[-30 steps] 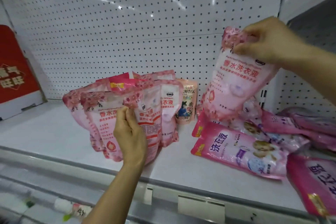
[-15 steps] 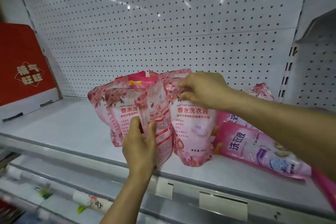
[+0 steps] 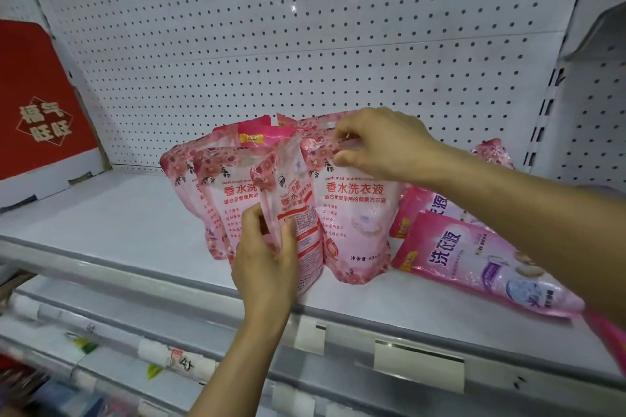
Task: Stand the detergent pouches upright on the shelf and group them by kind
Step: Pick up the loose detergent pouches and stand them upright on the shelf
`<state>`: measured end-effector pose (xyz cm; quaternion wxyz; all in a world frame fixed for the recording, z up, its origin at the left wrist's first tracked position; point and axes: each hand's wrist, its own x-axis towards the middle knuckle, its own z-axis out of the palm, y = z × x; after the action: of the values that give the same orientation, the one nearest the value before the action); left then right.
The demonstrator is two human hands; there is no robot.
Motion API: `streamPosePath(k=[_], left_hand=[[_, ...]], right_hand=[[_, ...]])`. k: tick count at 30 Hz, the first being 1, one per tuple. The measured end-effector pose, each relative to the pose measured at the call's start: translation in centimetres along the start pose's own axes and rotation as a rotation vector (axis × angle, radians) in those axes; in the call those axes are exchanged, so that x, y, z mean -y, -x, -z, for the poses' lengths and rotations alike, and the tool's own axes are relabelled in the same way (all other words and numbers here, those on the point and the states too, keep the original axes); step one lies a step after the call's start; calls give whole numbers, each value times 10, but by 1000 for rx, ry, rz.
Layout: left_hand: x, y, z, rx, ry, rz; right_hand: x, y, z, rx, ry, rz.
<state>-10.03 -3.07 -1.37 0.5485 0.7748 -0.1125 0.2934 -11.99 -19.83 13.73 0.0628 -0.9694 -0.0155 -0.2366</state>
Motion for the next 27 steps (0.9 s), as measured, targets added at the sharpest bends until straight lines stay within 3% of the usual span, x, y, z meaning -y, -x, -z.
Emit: streamPosePath(k=[4,6,8,10,13,15,17,19,22,27], left_hand=[[-6,1,8,-36,93,-109],[-9,2,13,-149,8,-324],[-14,7,17,-207,-64,-603],[-21,18,8,-39,23,-760],[-37,43,-21,449,109,-660],[-42,56,-47,779,1,-524],[-41,65,-73,1005,-130,-437],[-39,71,-90,1085,-283,-437],[-42,76,-93,1068,-412,-473],[-54,75,-75,982,-213,-448]], right_hand=[[-15,21,11,-12,-268,-2],[-39,37,18,-93,-307,-77],[-71,55,20,-71,-280,-193],[-110,80,16,80,-179,-323],[-152,114,-4,300,-77,-437],[-161,124,-19,353,-104,-477],[-158,123,-33,360,-157,-489],[-154,114,-48,322,-92,-467],[-151,96,-67,305,-51,-445],[-159,78,-59,373,-321,-493]])
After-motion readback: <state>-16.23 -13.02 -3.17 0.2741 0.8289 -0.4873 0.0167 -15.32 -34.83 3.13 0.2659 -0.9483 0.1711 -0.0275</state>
